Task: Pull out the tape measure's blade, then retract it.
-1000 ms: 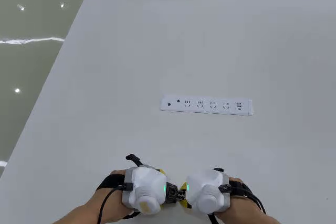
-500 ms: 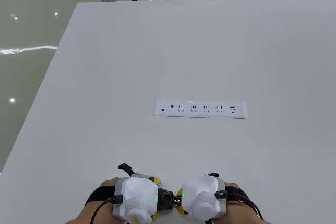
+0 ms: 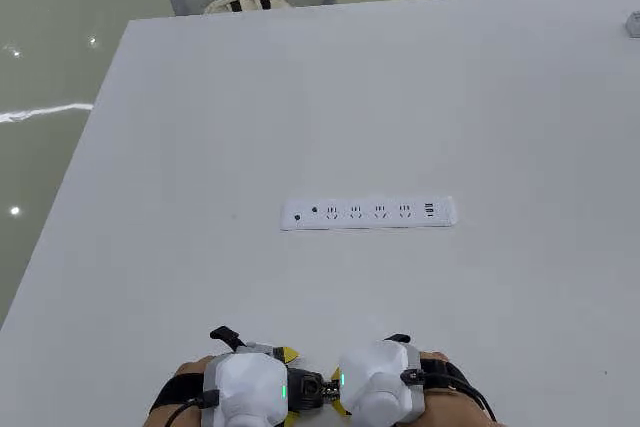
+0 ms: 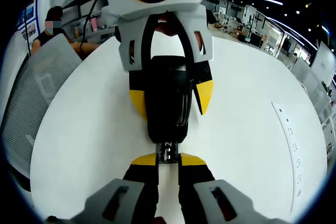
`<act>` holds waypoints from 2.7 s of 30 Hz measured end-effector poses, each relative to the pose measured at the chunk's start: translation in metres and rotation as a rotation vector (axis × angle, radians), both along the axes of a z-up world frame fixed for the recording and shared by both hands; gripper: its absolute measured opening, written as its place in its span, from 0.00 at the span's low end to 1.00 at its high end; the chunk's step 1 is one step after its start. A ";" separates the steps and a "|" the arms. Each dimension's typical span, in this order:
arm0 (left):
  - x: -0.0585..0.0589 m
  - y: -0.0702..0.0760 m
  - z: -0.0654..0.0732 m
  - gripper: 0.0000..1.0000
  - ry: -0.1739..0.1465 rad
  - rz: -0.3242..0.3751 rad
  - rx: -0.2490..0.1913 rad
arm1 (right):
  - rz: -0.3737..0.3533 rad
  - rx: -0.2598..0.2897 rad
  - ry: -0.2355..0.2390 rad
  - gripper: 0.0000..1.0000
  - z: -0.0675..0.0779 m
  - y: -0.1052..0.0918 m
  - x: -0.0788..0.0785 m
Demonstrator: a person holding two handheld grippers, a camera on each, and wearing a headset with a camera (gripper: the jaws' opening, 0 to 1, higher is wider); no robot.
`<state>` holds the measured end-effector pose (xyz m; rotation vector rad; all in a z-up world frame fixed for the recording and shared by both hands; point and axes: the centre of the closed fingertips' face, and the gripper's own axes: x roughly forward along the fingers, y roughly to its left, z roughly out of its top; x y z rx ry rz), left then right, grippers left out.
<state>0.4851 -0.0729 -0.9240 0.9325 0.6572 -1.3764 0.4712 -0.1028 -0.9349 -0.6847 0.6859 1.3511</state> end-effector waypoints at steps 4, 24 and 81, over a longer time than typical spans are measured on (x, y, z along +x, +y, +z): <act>0.000 0.000 0.000 0.40 0.006 0.004 -0.005 | -0.005 0.000 0.002 0.12 -0.001 -0.004 0.000; -0.001 -0.002 -0.001 0.40 0.012 -0.022 -0.003 | -0.021 -0.011 0.014 0.12 0.000 -0.027 -0.005; -0.003 -0.002 -0.002 0.40 0.013 -0.051 0.020 | -0.115 -0.029 0.037 0.10 0.001 -0.106 -0.017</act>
